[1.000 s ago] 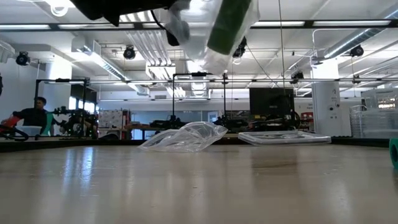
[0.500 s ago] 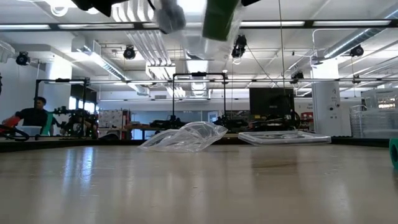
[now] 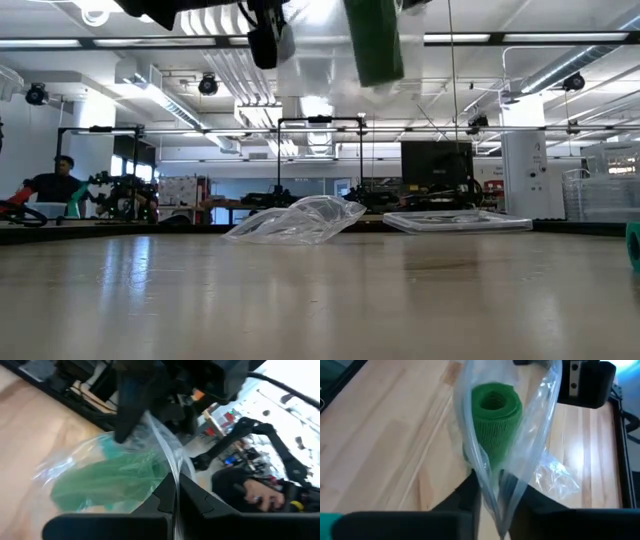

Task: Roll bandage
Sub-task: Put the transparent zip bag into the transparent bin

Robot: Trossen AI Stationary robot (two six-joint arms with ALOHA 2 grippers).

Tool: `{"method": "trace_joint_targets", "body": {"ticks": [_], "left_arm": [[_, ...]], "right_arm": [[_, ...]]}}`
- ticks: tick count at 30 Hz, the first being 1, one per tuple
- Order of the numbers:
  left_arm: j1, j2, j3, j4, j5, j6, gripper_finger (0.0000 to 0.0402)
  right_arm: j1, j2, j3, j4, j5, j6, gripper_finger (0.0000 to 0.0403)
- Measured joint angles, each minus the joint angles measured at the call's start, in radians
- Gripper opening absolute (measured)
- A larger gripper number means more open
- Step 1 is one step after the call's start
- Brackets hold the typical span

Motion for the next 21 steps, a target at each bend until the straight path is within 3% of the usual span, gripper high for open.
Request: {"method": "trace_joint_targets", "body": {"ticks": [4,8,14,16,18,21], "left_arm": [[0.002,-0.003,0.02,-0.086,-0.041,0.047,0.0015],[0.003,-0.031,0.097,-0.301,-0.111,0.165,0.0049],[-0.008,-0.072,0.296,-0.737,-0.385,0.382,0.0126],[-0.024,-0.083,0.358,-0.846,-0.48,0.418,0.0151],[-0.052,-0.095,0.397,-0.92,-0.561,0.435,0.0173],[-0.111,-0.112,0.406,-0.931,-0.677,0.445,0.0196]], "right_arm": [[0.0,0.0,0.0,-0.024,0.0,0.015,0.0013],[0.0,0.001,0.015,-0.07,-0.002,0.046,0.0004],[-0.001,-0.015,0.061,-0.181,-0.018,0.096,0.0001],[-0.016,-0.043,0.072,-0.268,0.087,0.128,0.0002],[-0.046,-0.077,0.074,-0.379,0.287,0.2,0.0002],[-0.113,-0.112,0.074,-0.563,0.555,0.445,0.0002]]}}
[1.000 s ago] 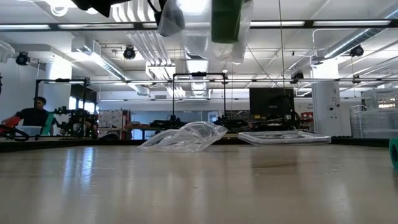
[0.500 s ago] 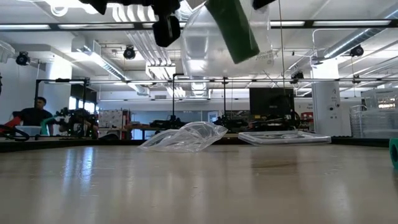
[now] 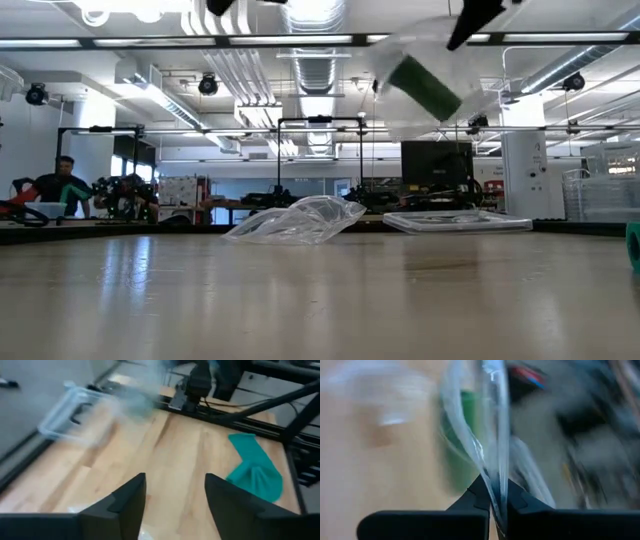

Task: Roll bandage
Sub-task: Put the transparent zip bag into the transparent bin

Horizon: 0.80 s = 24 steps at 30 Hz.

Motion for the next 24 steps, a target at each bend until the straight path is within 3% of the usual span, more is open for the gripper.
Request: {"method": "trace_joint_targets", "body": {"ticks": [2,4,6,10,12,14,17,20,22,24], "left_arm": [[-0.04,-0.004,-0.009,0.008,-0.072,-0.001,0.0206],[-0.08,-0.004,-0.024,0.018,-0.136,-0.005,0.0211],[-0.111,-0.004,-0.045,0.042,-0.191,-0.001,0.0213],[-0.194,-0.022,-0.061,0.16,-0.316,0.089,0.0206],[-0.259,-0.049,-0.035,0.196,-0.365,0.177,0.0199],[-0.323,-0.078,-0.005,0.204,-0.423,0.242,0.0192],[-0.416,-0.118,0.009,0.156,-0.478,0.249,0.0183],[-0.471,-0.155,0.008,0.025,-0.455,0.057,0.0177],[-0.487,-0.182,0.008,-0.111,-0.409,-0.173,0.0176],[-0.49,-0.195,0.008,-0.257,-0.353,-0.39,0.0177]], "right_arm": [[-0.049,-0.012,-0.002,-0.063,0.009,0.163,0.0001],[-0.072,-0.019,-0.008,-0.023,-0.116,0.182,0.0001],[-0.07,-0.019,-0.016,0.106,-0.33,0.07,0.0001],[-0.07,-0.014,-0.019,0.328,-0.952,-0.2,0.0001],[-0.079,-0.009,-0.019,0.344,-1.1,-0.274,0.0],[-0.095,-0.012,-0.019,0.29,-1.016,-0.27,0.0],[-0.132,-0.024,-0.019,0.144,-0.595,-0.149,0.0],[-0.168,-0.024,-0.019,-0.02,-0.19,0.109,0.0],[-0.184,-0.025,-0.019,-0.054,-0.162,0.219,0.0],[-0.183,-0.024,-0.019,-0.002,-0.28,0.209,0.0]]}}
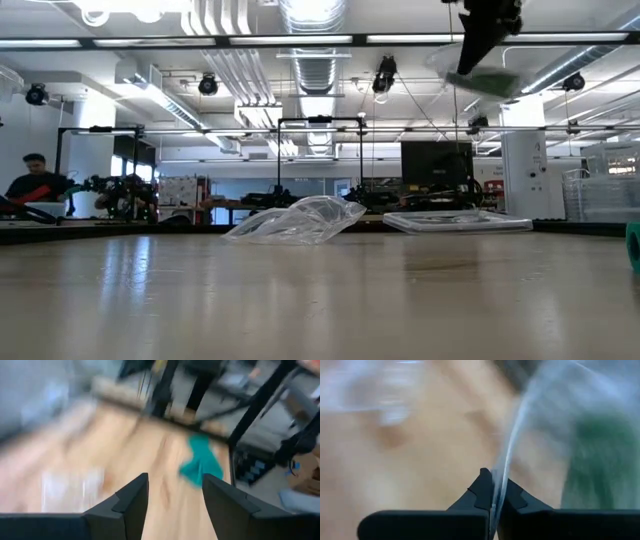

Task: Roll bandage
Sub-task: Put the transparent zip bag into the transparent bin

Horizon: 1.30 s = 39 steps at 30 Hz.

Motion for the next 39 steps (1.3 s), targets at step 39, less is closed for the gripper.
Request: {"method": "trace_joint_targets", "body": {"ticks": [39], "left_arm": [[0.236,0.398,-0.153,-0.016,0.182,0.093,0.0088]], "right_arm": [[0.023,0.033,0.126,0.262,-0.298,-0.297,0.0]]}}
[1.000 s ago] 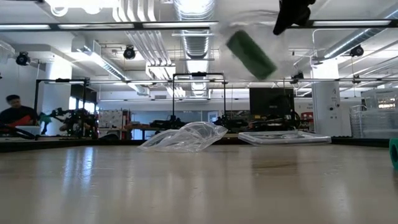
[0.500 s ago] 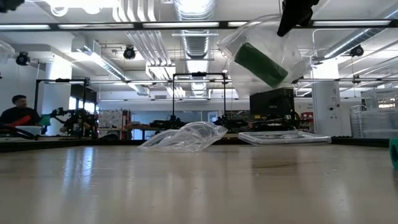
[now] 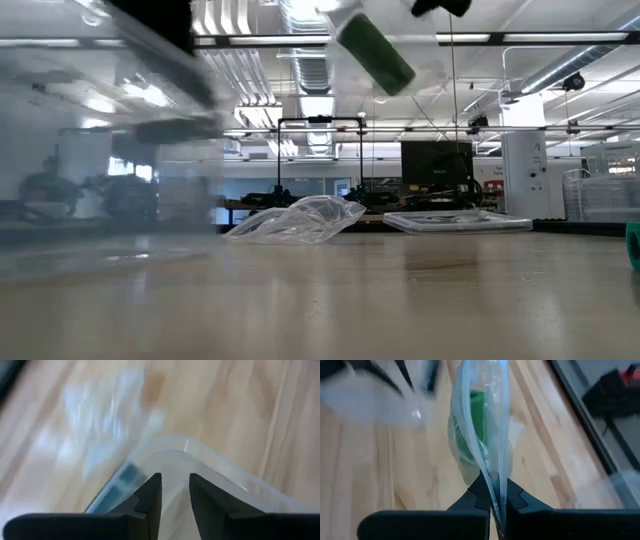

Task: Roll bandage
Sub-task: Put the transparent zip bag into the transparent bin

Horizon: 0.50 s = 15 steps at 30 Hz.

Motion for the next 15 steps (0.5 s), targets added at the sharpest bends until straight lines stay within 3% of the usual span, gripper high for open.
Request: {"method": "trace_joint_targets", "body": {"ticks": [3,7,12,15], "left_arm": [[0.05,0.002,0.006,0.139,-0.005,0.167,0.0087],[0.068,-0.015,0.067,0.037,-0.035,0.201,0.0096],[0.038,-0.068,0.167,-0.303,-0.135,0.008,0.0112],[0.004,-0.121,0.176,-0.419,-0.232,-0.143,0.0128]], "right_arm": [[0.0,0.001,0.012,0.031,-0.003,-0.012,0.0],[0.0,0.015,-0.001,0.093,0.002,0.02,0.0],[0.023,0.039,-0.034,0.279,0.0,0.089,0.0],[0.047,0.065,-0.033,0.379,-0.031,0.084,0.0]]}}
